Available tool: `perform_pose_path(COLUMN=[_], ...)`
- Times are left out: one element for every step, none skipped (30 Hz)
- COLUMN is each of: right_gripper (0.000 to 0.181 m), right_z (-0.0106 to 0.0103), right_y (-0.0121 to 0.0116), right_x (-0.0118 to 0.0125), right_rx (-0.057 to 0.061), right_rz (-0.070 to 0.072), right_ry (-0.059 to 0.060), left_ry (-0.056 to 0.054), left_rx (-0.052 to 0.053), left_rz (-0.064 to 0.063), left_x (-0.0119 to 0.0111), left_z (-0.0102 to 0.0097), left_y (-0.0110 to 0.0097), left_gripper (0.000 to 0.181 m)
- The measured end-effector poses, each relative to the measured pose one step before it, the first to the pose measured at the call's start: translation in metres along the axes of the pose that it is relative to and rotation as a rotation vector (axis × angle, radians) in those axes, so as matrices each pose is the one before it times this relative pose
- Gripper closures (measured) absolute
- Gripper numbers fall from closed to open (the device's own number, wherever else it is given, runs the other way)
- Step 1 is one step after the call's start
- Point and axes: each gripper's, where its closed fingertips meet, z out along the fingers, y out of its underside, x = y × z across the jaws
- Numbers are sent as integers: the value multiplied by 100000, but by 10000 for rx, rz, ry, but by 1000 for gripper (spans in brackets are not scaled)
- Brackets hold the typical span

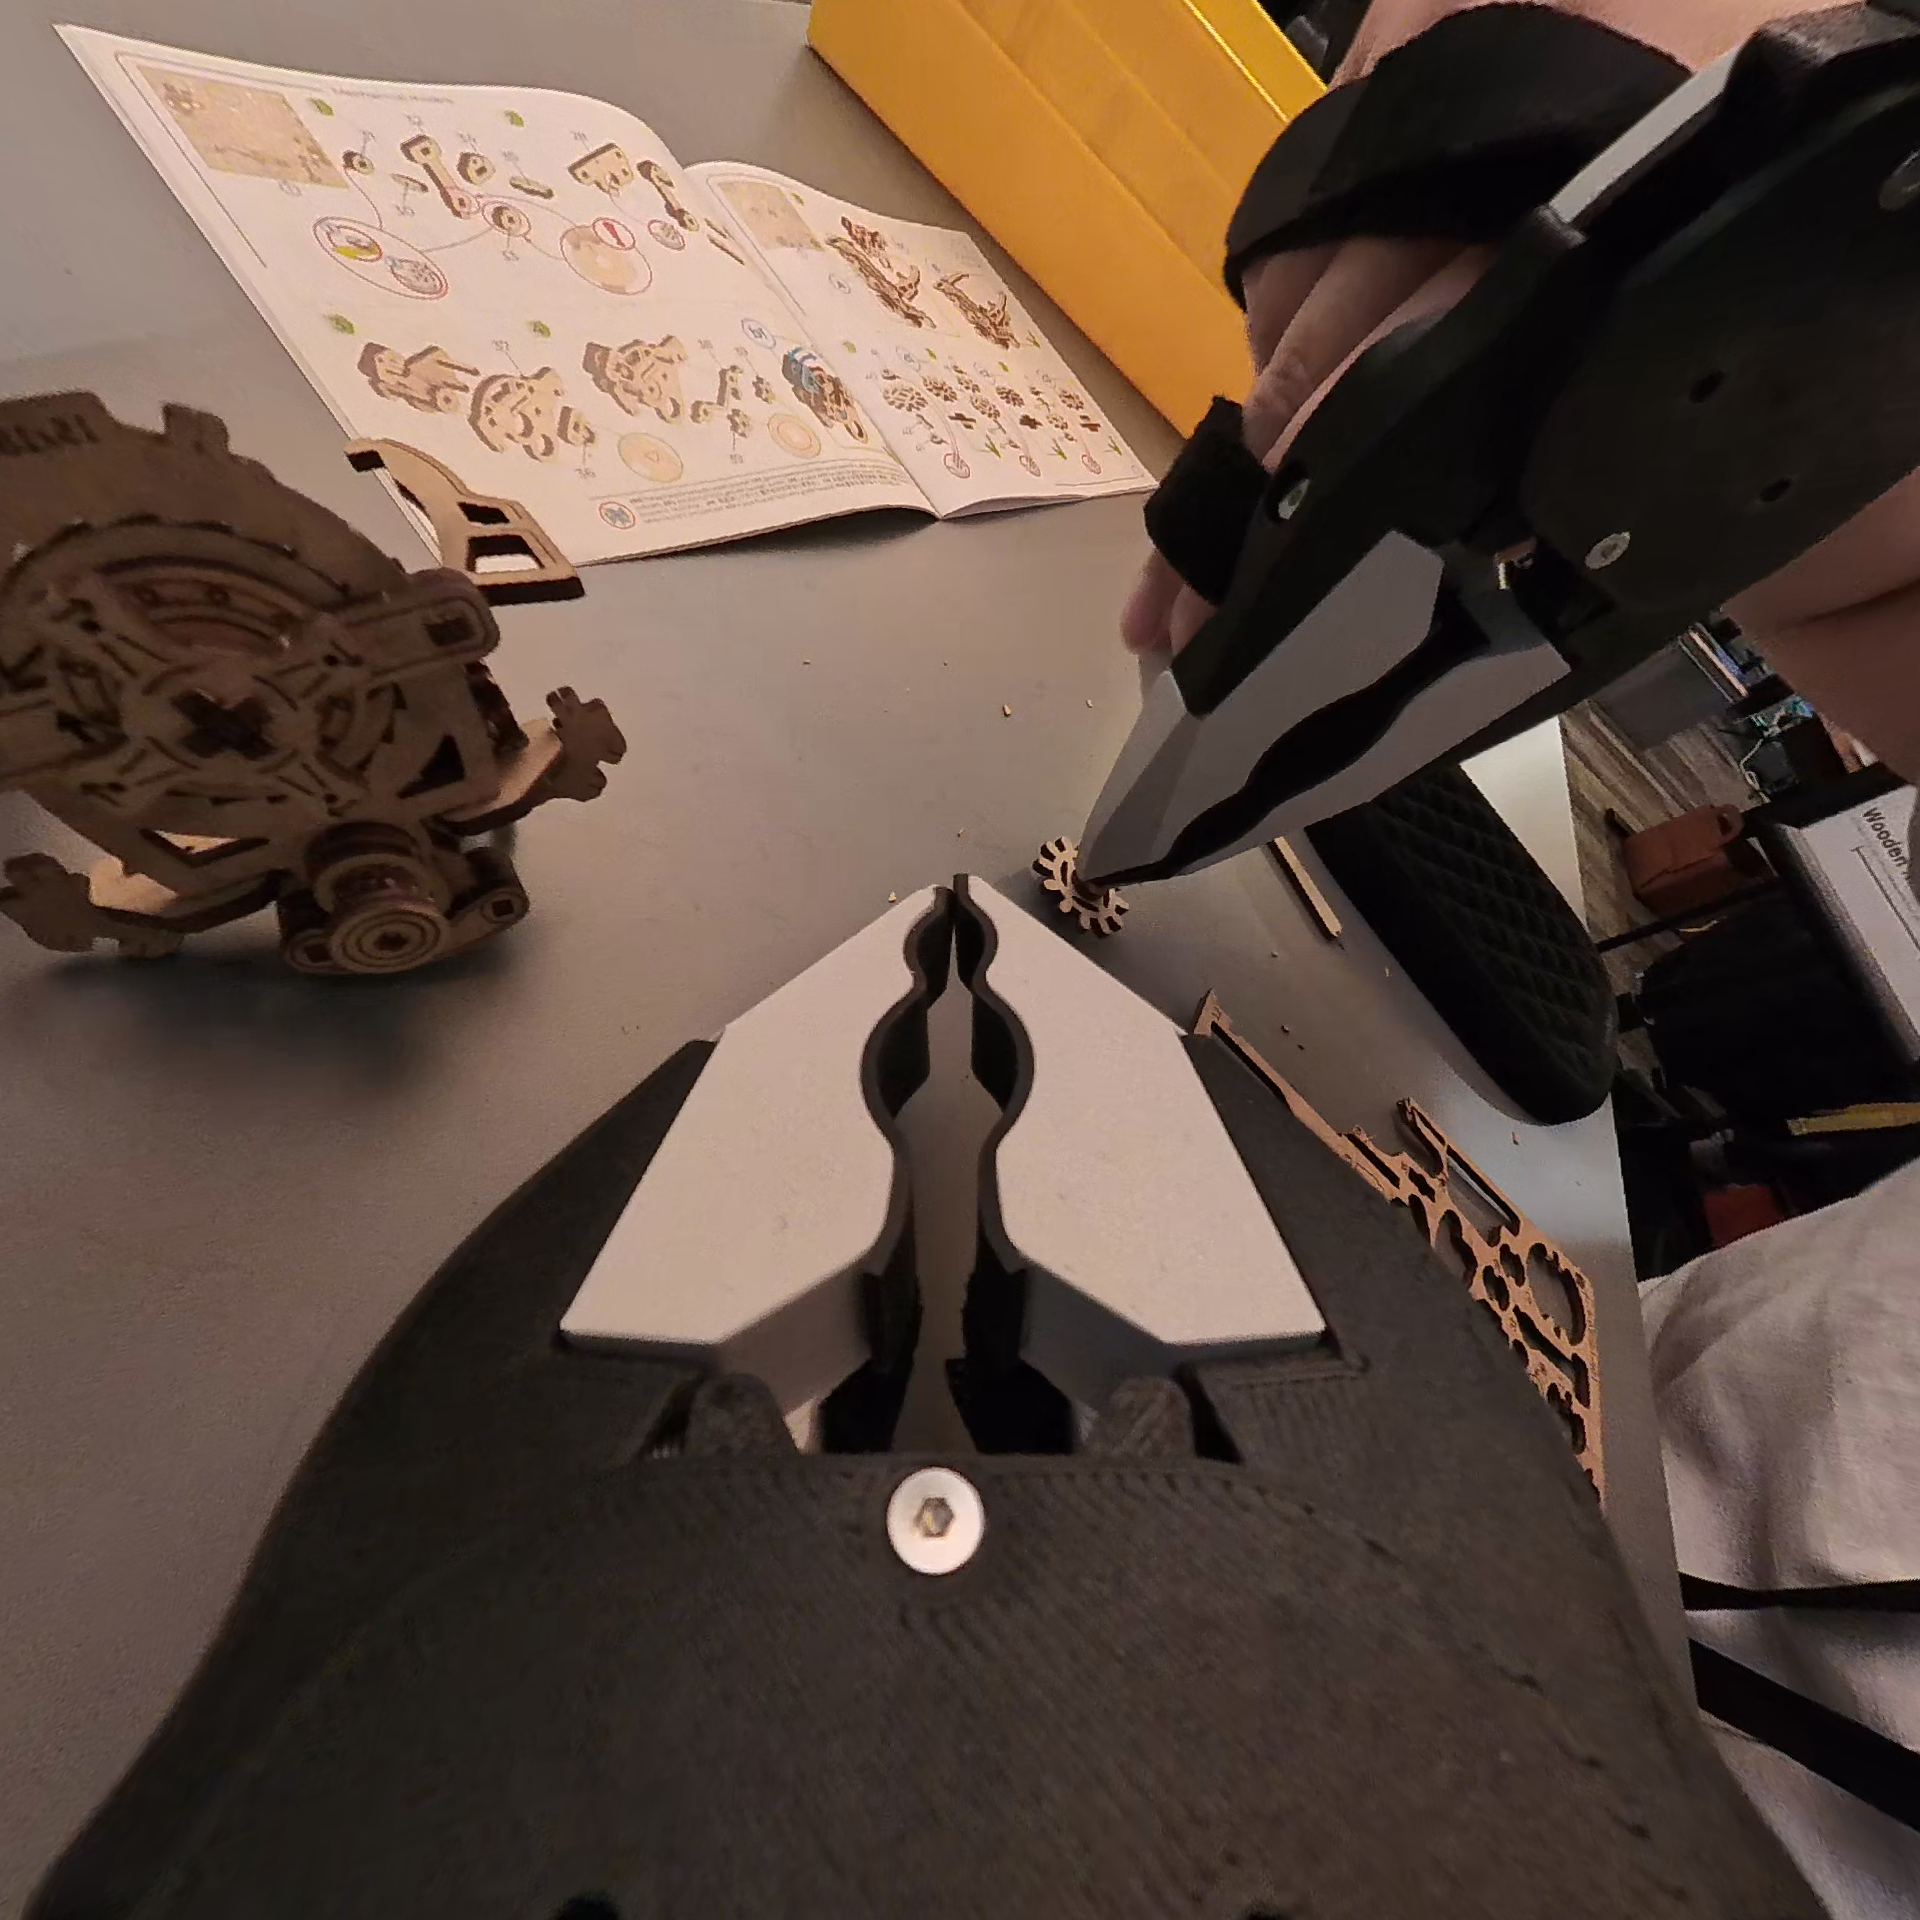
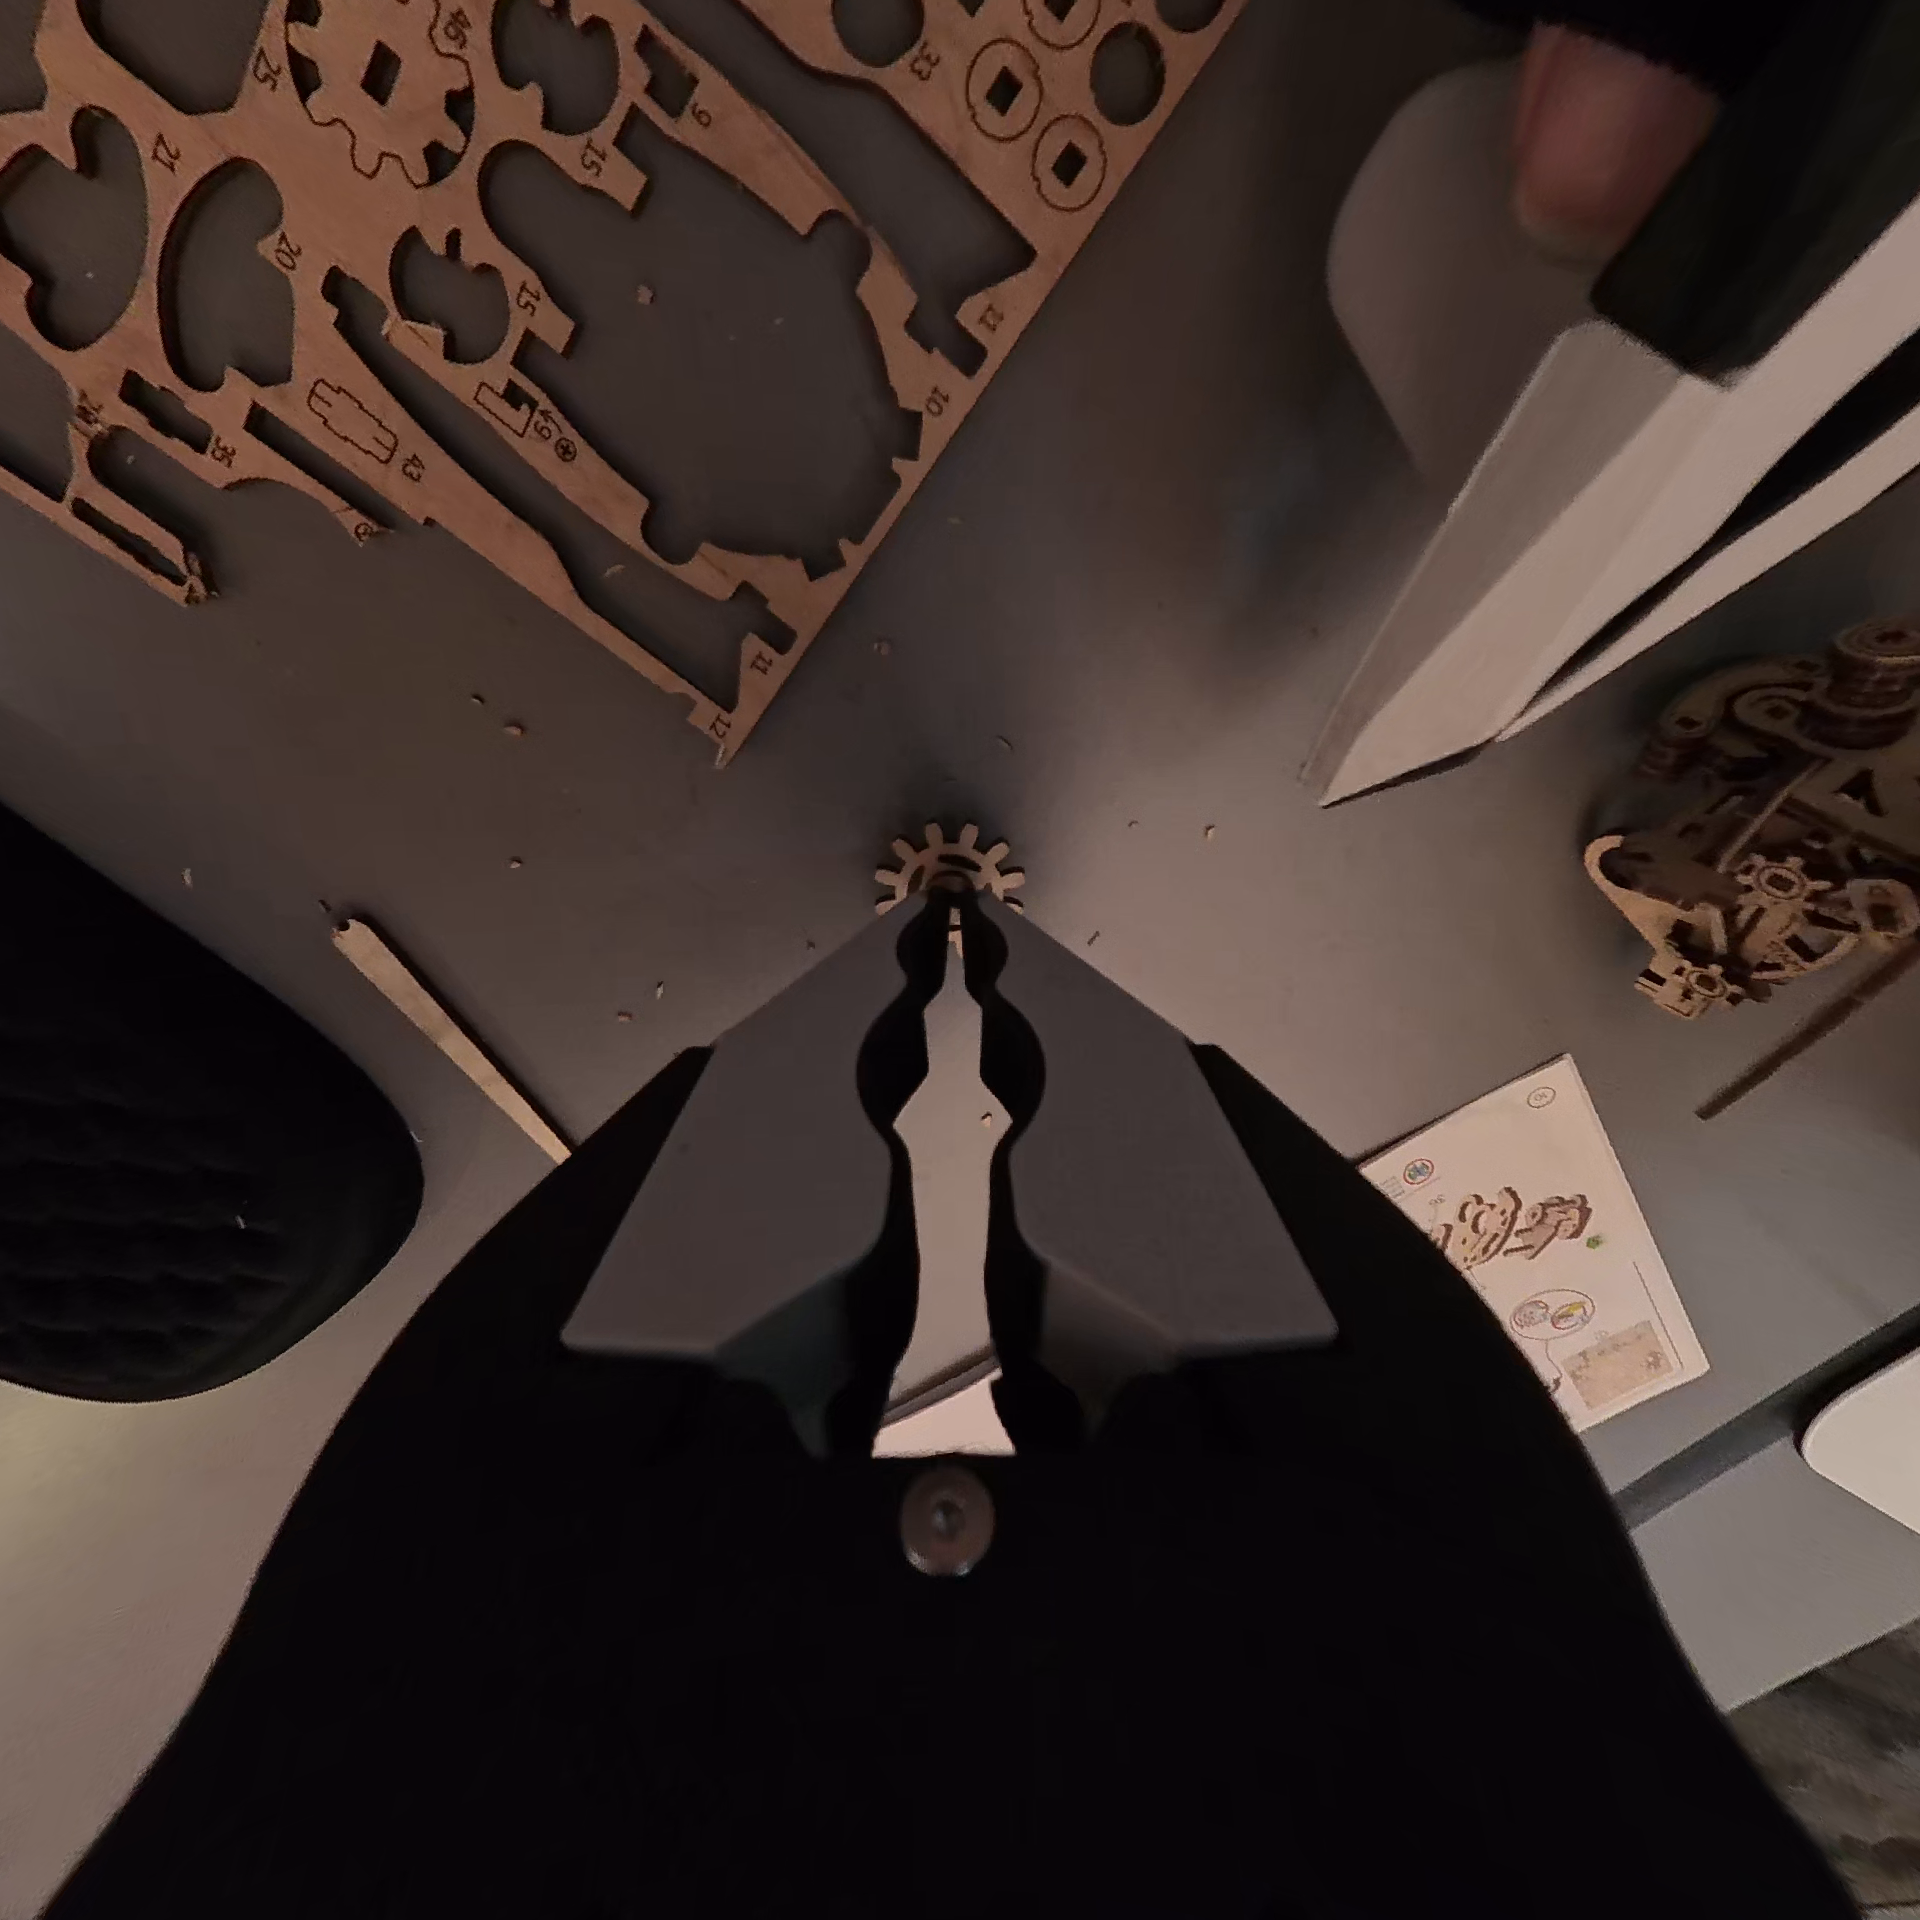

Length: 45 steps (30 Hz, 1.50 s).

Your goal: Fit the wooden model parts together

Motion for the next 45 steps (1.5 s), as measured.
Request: perform_pose_path(right_gripper=[181,181,181,181,181,181,181,181,181,181,181,181,181,181,181,181,181,181,181,181,181,181,181,181,181,181,181,181,181,181,181,181,181,181,181,181,181,181,181,181,181,181,181,181,181], right_z=[12,6,-3,6,7,6,2,1,5,-4,2,0,17,13,21,23,15,11,-6,-32,-23,-30,-23,15,27,28,26,21,-11,-21,-24,-16,5,24,34,24,9,-19,-13,-5,20,26,26,11,-23], right_y=[-16,-28,-5,-14,-9,-45,-41,-14,-30,-9,-18,-20,-25,-40,-22,-32,-7,-3,11,11,5,-6,-8,-10,-3,-23,7,16,23,15,20,-18,-26,-12,8,20,37,7,-7,-19,-38,-20,21,19,11], right_x=[1,7,1,11,-7,2,6,-5,-7,8,4,7,2,-1,-15,-1,-5,5,-1,18,9,10,9,-3,-4,3,-14,3,-12,4,11,11,14,-1,-6,-8,12,6,3,-8,-9,-3,7,3,6], right_rx=[-23,13,2,3,-7,-37,-26,-12,14,39,42,35,-56,-137,-179,-196,-192,-85,89,272,367,349,206,-67,-281,-350,-311,-151,47,230,275,193,33,-238,-394,-297,-50,190,200,49,-150,-309,-266,-47,215], right_rz=[36,102,85,41,13,22,68,21,27,53,54,32,45,-27,-71,-43,-61,-18,39,132,241,203,74,-41,-144,-146,-157,-16,69,128,186,173,2,-122,-204,-77,110,163,117,-45,-65,-202,-59,13,150], right_ry=[-4,-23,-34,-13,19,39,47,67,89,82,47,21,14,14,10,-12,-9,-27,14,80,115,156,128,33,-86,-125,-76,-10,76,137,143,57,-75,-170,-162,-141,-138,-90,47,123,39,-22,-104,-23,113], left_ry=[3,6,-8,0,8,7,5,8,3,1,0,10,11,1,-2,5,7,-1,-1,-1,-1,18,23,3,-9,-9,-16,-22,-21,-4,5,3,12,19,14,4,-5,-9,-17,-7,1,23,32,24,2], left_rx=[0,-9,-9,-2,6,9,10,14,15,6,2,3,-6,-18,-12,6,7,11,11,13,10,-1,-21,-38,-18,10,26,29,19,13,6,-7,-21,-37,-40,-2,27,25,18,12,4,-14,-12,8,15], left_rz=[-4,1,9,-1,-12,-14,-17,-18,-12,-4,-1,-3,3,12,8,-2,-8,-6,-5,1,1,-5,-3,10,11,-3,-4,7,8,4,7,9,0,-6,-5,6,18,25,24,13,-9,-37,-50,-28,20], left_x=[12,29,-4,9,3,-1,-10,3,-6,-2,-5,32,29,18,12,17,5,-4,-6,4,12,35,37,-2,-17,-24,-23,-28,-24,11,23,12,14,21,26,36,44,38,9,-1,-30,-19,4,35,54], left_z=[13,12,12,-1,4,-12,-16,-9,-21,-9,11,7,18,24,10,4,-5,-15,-15,-17,3,21,48,49,28,-7,-40,-51,-40,-22,0,23,52,80,52,13,-41,-47,-39,-22,6,24,34,13,-18], left_y=[10,17,11,9,-19,-17,-7,-24,-30,-19,-13,-9,20,23,21,-2,-11,-21,-21,-26,-16,8,23,51,18,-29,-47,-49,-43,-28,-4,5,31,66,66,5,-41,-45,-43,-27,-20,28,21,-2,-26], left_gripper=[181,181,181,181,181,181,181,181,181,181,181,181,181,181,181,181,181,181,181,181,181,181,181,181,181,181,181,181,181,181,181,181,181,181,181,181,181,181,181,181,181,181,181,181,181])
